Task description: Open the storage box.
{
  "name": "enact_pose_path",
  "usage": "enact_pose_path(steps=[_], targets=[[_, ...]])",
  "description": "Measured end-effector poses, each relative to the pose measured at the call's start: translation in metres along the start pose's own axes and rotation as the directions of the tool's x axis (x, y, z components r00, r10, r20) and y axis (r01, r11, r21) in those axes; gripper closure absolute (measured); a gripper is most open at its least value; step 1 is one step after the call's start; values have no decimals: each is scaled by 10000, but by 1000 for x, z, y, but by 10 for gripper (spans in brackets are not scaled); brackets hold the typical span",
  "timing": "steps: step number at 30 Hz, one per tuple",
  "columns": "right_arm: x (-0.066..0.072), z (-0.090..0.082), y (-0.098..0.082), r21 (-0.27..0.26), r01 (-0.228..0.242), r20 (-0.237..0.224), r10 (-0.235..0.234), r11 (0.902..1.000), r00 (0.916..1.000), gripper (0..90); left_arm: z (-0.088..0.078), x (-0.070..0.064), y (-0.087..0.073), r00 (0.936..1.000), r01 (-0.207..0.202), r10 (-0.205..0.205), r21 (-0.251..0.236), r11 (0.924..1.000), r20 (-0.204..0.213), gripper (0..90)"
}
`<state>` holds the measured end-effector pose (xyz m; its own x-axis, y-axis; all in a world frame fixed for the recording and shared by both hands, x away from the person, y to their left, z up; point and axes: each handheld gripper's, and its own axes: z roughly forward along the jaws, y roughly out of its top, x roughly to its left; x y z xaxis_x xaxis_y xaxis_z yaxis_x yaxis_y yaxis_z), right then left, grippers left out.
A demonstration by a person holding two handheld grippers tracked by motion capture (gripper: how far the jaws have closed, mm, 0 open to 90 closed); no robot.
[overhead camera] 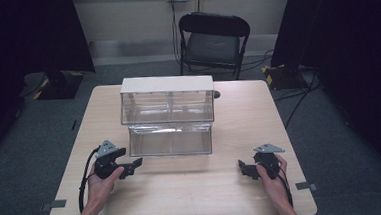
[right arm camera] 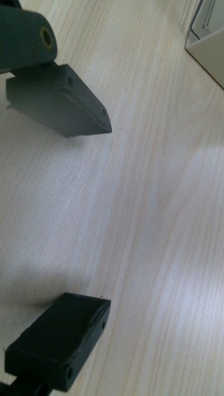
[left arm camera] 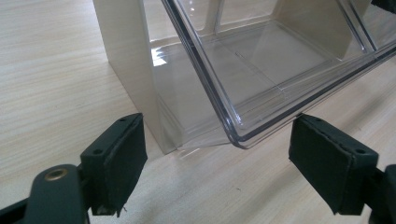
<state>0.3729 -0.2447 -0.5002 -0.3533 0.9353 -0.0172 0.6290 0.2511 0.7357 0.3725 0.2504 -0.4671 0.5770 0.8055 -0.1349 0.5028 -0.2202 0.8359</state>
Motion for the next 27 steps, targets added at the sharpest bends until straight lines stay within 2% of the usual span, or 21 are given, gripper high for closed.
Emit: enact_pose_path(steps=[2,4,9,27], targets=[[0,0,0,6,-11,1,11,10000,10000,129,-1,0,0,9999,-24,25,-76,10000,139,188],[0,0,0,1,-3,-1,3,10000,10000,129,-2,-1,1,9999,-126,127,-128,9998,71,183],[0,0,0,0,-1,-2,1,10000,10000,129,-2,0,0,9999,-19,21,-129,9999,136,181],[0,0,0,19,23,-10,-23,10000,10000,123,-4,-1,1,9993,-7,21,-381,9993,366,170]])
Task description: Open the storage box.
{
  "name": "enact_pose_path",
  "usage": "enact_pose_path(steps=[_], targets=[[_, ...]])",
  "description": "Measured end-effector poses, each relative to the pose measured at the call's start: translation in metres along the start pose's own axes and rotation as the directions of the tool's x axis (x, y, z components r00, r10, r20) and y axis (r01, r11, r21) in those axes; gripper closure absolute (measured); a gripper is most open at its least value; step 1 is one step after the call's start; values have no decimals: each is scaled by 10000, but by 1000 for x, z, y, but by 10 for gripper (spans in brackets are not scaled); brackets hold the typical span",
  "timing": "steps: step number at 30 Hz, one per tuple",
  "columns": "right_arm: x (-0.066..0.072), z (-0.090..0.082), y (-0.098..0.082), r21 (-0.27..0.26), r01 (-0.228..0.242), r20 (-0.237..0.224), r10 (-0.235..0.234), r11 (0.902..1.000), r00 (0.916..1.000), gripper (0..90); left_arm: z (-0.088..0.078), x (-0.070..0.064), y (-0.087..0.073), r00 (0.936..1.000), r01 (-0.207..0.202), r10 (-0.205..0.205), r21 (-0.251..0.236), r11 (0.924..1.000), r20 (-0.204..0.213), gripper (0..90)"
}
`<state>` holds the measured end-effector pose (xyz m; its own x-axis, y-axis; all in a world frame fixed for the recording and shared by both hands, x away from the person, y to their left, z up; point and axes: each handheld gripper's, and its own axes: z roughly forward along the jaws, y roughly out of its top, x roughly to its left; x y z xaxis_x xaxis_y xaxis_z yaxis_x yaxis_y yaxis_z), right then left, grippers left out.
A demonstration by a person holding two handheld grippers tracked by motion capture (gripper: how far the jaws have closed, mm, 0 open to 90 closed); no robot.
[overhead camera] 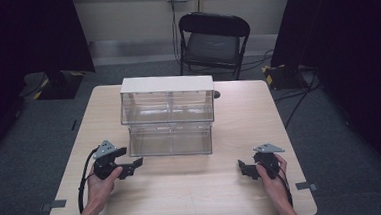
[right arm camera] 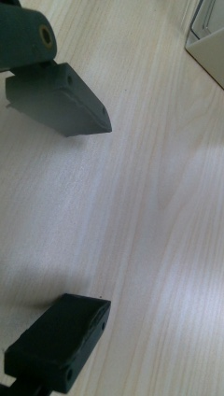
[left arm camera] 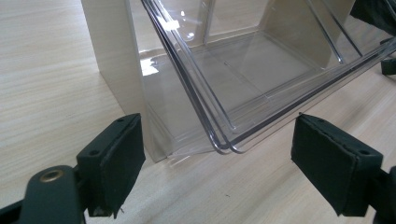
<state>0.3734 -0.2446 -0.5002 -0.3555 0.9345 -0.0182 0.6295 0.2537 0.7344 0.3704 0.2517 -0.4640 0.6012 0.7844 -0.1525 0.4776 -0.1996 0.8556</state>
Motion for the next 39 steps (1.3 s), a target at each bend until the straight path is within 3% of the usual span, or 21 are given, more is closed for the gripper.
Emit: enact_pose_path(steps=[39], targets=[[0,0,0,0,0,1,0,10000,10000,123,-5,-1,6,9992,394,-394,-396,9984,-6,164]])
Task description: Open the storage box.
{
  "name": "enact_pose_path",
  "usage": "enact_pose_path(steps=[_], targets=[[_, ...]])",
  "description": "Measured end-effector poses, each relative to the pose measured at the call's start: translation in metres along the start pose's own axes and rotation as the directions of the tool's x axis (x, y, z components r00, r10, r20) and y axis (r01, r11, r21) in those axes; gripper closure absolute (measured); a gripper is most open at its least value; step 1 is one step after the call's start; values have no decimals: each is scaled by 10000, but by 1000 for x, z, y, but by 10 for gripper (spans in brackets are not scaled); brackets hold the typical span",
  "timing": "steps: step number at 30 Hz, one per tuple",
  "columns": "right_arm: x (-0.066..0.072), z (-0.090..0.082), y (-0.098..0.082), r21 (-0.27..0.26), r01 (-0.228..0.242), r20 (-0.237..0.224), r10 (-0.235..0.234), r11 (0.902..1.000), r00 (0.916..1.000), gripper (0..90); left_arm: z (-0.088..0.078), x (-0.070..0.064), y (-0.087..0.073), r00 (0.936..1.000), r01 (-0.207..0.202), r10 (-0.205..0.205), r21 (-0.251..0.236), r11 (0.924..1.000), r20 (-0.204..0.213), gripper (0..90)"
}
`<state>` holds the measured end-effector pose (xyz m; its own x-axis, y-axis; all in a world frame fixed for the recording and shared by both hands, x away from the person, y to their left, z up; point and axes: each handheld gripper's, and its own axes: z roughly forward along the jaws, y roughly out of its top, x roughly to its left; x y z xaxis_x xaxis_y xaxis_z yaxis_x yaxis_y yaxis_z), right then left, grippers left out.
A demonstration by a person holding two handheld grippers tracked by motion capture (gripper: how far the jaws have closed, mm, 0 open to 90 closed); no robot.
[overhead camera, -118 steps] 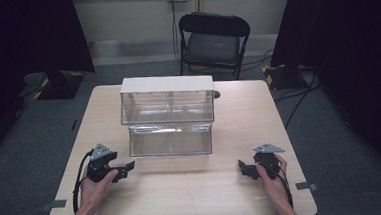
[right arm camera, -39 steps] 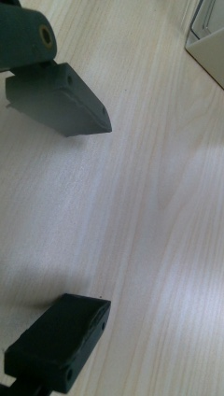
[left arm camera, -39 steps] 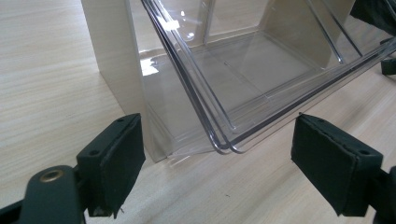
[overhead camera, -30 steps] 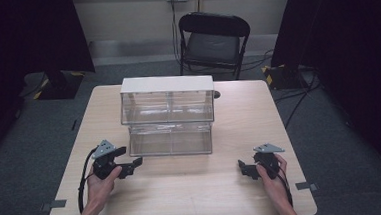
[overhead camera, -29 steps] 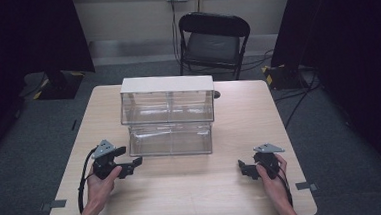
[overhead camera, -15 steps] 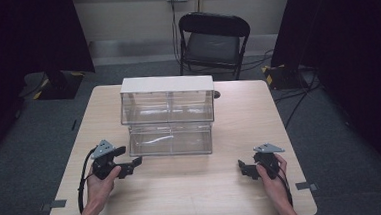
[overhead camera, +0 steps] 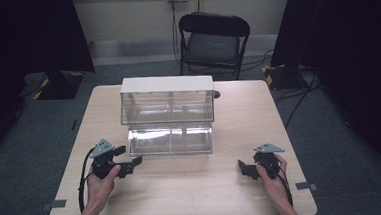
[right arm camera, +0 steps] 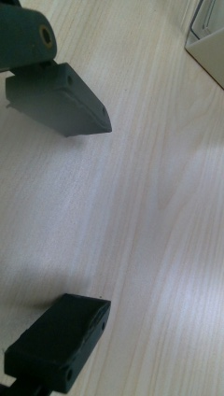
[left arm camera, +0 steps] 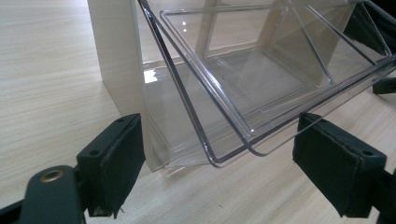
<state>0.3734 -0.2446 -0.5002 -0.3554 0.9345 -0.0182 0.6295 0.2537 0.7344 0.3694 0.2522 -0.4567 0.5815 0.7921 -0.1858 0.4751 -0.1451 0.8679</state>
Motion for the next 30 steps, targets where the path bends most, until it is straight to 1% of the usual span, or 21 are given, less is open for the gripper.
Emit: enact_pose_path(steps=[3,6,10,12,14,16,18,19,20,21,24,26,27,30], targets=[[0,0,0,1,3,2,-3,10000,10000,123,-1,-2,4,9997,-204,205,71,9998,-161,164],[0,0,0,2,2,1,-2,10000,10000,123,0,-3,6,9995,-289,291,163,9995,-118,164],[0,0,0,2,0,-3,0,10000,10000,123,0,-3,7,9995,-290,292,215,9993,-113,163],[0,0,0,2,2,-1,-2,10000,10000,122,0,-2,9,9995,-300,301,153,9994,-75,155],[0,0,0,6,4,-4,-4,10000,10000,121,-1,-2,10,9997,-206,207,50,9998,-146,157],[0,0,0,5,11,-21,-11,10000,10000,116,-1,-2,10,9997,-160,162,74,9998,-193,159],[0,1,1,3,39,-29,-39,10000,10000,112,0,-2,9,9992,-279,285,195,9994,-268,161],[0,1,1,7,38,-34,-38,10000,10000,111,0,-3,10,9994,-238,241,134,9996,-265,162],[0,1,1,26,12,-36,-11,10000,10000,110,-1,-2,10,9992,-285,288,121,9995,-270,161],[0,1,1,27,12,-37,-11,10000,10000,111,-1,-3,10,9995,-217,218,61,9997,-239,161],[0,1,1,25,16,-36,-16,10000,10000,110,-2,-2,12,9993,-301,305,167,9994,-217,159],[0,1,1,24,18,-36,-18,10000,10000,110,-2,-3,13,9995,-257,258,84,9996,-204,159],[0,1,1,27,14,-36,-14,10000,10000,110,-2,-3,14,9990,-359,363,155,9992,-265,160],[0,1,1,25,16,-35,-16,10000,10000,110,-2,-3,15,9991,-373,375,108,9992,-201,159]])
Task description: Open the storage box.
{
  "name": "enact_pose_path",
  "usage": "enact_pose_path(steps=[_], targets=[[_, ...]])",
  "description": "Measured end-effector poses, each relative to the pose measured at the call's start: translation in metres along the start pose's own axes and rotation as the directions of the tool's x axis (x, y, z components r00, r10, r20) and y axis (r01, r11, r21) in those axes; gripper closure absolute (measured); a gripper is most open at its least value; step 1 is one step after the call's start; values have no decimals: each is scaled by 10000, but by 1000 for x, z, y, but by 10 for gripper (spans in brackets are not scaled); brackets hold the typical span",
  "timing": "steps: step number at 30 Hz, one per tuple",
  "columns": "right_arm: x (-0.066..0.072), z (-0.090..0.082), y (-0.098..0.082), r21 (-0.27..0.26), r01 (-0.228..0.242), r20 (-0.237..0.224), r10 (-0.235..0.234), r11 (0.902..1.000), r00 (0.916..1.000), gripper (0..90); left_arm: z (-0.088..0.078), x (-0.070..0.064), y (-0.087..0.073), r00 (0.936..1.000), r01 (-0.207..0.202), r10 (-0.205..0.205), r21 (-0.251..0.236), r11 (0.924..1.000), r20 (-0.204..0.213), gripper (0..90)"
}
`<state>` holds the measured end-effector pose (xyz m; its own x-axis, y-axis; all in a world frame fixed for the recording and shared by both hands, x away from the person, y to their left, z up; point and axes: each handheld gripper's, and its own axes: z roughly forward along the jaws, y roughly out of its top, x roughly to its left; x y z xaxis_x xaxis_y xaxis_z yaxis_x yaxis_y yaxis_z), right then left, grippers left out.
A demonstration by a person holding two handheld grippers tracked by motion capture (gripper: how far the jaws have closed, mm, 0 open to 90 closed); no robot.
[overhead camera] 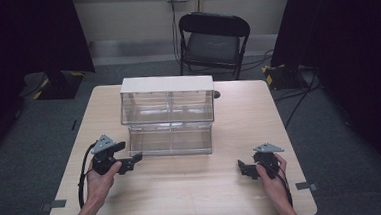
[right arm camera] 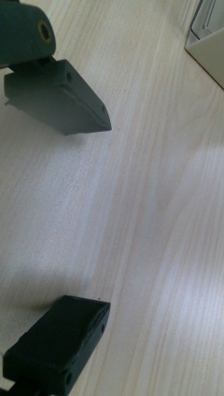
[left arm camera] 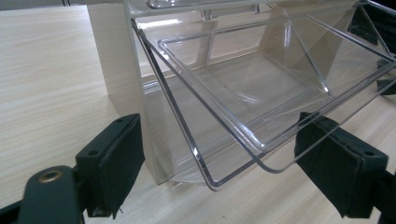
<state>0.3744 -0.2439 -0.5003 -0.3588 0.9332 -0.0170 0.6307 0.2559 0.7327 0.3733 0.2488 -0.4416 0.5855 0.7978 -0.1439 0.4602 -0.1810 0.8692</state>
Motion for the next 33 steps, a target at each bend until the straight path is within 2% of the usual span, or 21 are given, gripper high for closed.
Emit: enact_pose_path(steps=[26,33], targets=[[0,0,0,10,-11,-3,11,10000,10000,108,1,2,7,9999,-97,98,-12,10000,131,158],[0,0,0,18,-32,-3,32,10000,10000,103,0,2,11,9997,95,-91,-163,9998,222,159]])
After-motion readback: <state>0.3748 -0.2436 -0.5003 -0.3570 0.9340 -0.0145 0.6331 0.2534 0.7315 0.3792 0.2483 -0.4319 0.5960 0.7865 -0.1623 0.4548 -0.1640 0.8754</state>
